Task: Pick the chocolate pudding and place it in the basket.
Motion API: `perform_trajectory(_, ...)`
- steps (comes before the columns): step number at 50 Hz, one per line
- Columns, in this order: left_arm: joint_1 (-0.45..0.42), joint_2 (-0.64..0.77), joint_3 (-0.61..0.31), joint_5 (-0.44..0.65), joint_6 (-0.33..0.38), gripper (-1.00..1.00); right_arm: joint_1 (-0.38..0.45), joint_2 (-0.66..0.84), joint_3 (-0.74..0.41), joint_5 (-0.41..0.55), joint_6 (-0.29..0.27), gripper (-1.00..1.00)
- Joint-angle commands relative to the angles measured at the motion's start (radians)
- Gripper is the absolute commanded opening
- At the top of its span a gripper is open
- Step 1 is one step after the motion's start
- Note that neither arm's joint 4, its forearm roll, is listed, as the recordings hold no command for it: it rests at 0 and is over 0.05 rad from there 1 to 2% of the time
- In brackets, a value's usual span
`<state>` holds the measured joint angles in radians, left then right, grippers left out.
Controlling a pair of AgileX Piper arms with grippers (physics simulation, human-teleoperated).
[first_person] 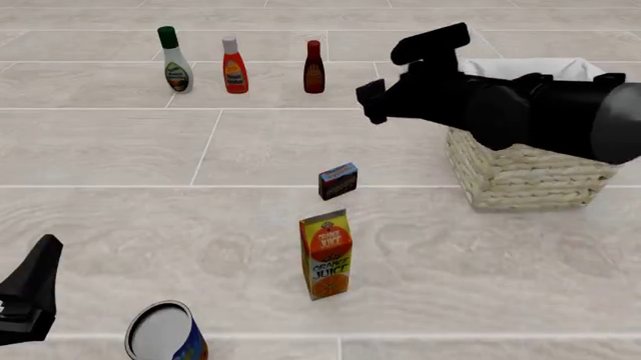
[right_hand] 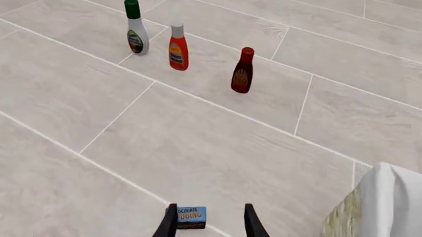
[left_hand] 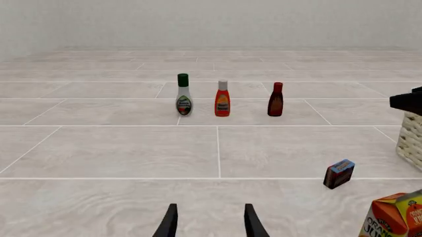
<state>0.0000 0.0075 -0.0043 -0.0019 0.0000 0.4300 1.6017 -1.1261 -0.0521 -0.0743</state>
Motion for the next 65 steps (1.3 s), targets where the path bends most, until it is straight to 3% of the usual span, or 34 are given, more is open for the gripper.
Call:
perform_trajectory(1,0.000,0.000,0.000,0.000,0.000,1.00,0.008,0.068,-0.123,0.114,0.003,1.00)
perform_trajectory(7,0.000,0.000,0.000,0.000,0.000,1.00,0.014,0.089,-0.167,0.158,0.019,1.00)
perform_trajectory(12,0.000,0.000,0.000,0.000,0.000,1.00,0.023,0.139,-0.242,0.244,0.075,1.00)
perform_trajectory(17,0.000,0.000,0.000,0.000,0.000,1.00,0.016,0.155,-0.279,0.278,0.084,1.00)
perform_trajectory(18,0.000,0.000,0.000,0.000,0.000,1.00,0.017,0.169,-0.305,0.309,0.113,1.00)
perform_trajectory(35,0.000,0.000,0.000,0.000,0.000,1.00,-0.014,0.242,-0.455,0.466,0.189,1.00)
perform_trajectory(42,0.000,0.000,0.000,0.000,0.000,1.00,-0.031,0.265,-0.510,0.509,0.220,1.00)
perform_trajectory(55,0.000,0.000,0.000,0.000,0.000,1.00,-0.050,0.343,-0.629,0.616,0.357,1.00)
perform_trajectory(57,0.000,0.000,0.000,0.000,0.000,1.00,-0.056,0.342,-0.635,0.615,0.344,1.00)
perform_trajectory(65,0.000,0.000,0.000,0.000,0.000,1.00,-0.062,0.377,-0.674,0.652,0.396,1.00)
